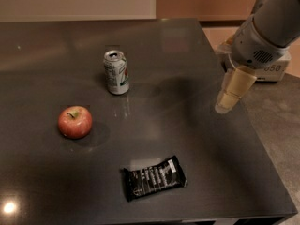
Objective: Move 7up can near rxbar chocolate
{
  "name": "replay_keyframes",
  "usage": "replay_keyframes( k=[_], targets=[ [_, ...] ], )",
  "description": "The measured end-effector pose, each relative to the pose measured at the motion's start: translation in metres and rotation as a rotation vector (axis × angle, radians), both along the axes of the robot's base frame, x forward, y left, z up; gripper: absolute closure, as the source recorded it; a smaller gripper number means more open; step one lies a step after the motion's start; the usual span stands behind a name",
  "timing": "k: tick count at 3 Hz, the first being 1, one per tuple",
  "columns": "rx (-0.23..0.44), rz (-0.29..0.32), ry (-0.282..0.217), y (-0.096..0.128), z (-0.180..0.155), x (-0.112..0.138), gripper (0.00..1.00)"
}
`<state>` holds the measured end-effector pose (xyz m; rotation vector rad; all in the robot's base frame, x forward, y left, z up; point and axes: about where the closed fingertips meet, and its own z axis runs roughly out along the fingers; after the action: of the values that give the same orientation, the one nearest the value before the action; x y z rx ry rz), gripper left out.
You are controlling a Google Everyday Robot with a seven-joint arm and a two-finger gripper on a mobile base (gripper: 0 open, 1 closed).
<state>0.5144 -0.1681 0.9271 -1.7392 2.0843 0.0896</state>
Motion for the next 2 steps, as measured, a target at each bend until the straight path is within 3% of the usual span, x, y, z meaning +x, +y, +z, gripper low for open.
replay_keyframes(
  k=[2],
  targets=[
    [0.069,0.065,0.013,0.0090,-0.0288,0.0024,0.00]
  ],
)
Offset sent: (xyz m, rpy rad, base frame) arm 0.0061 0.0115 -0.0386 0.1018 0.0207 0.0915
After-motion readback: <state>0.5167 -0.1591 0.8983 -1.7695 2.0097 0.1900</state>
